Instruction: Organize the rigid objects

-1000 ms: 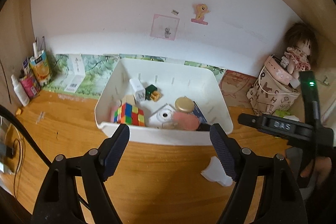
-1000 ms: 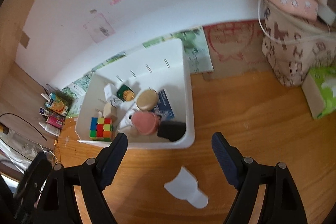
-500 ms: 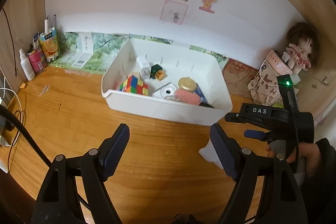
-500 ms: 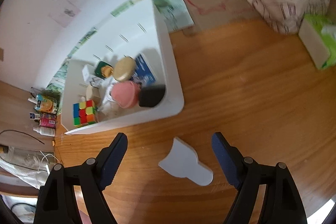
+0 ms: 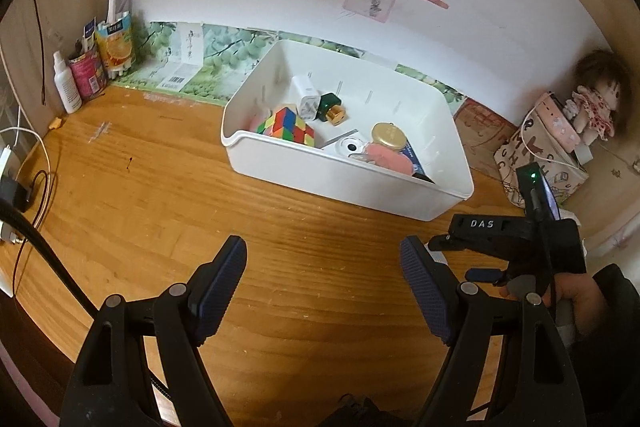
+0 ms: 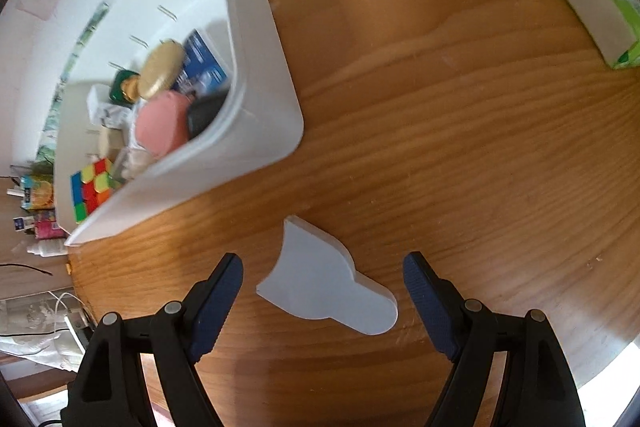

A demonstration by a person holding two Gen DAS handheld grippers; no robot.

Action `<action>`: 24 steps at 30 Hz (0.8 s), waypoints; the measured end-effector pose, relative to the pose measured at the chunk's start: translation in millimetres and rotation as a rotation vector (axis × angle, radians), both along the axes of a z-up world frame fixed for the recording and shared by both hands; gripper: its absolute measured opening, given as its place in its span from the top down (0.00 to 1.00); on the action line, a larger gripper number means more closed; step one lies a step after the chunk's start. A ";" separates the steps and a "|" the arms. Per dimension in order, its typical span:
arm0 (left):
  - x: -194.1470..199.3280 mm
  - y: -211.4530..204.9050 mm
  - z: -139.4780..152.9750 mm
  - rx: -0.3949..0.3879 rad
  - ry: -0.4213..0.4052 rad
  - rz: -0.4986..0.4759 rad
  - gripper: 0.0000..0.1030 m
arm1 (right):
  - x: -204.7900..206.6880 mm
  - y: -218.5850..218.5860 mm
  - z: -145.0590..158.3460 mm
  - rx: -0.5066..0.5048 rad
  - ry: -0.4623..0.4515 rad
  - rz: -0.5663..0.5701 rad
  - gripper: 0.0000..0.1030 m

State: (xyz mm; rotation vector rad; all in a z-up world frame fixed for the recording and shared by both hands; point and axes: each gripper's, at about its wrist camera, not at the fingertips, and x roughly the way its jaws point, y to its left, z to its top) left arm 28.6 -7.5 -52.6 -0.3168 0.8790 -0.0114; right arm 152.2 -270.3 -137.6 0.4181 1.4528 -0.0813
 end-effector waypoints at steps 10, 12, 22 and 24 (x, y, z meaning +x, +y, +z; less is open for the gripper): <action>10.2 1.8 -6.4 -0.014 0.029 -0.003 0.21 | 2.8 9.9 -19.9 -0.037 0.077 0.031 0.19; 12.0 2.1 -7.3 -0.016 0.033 -0.006 0.21 | 2.5 11.6 -24.3 -0.053 0.095 0.040 0.19; 20.1 1.5 -11.5 -0.020 0.054 -0.017 0.21 | 3.0 15.2 -30.6 -0.086 0.105 0.066 0.20; 21.7 1.2 -11.7 -0.020 0.055 -0.019 0.21 | 4.8 15.6 -30.3 -0.088 0.104 0.070 0.21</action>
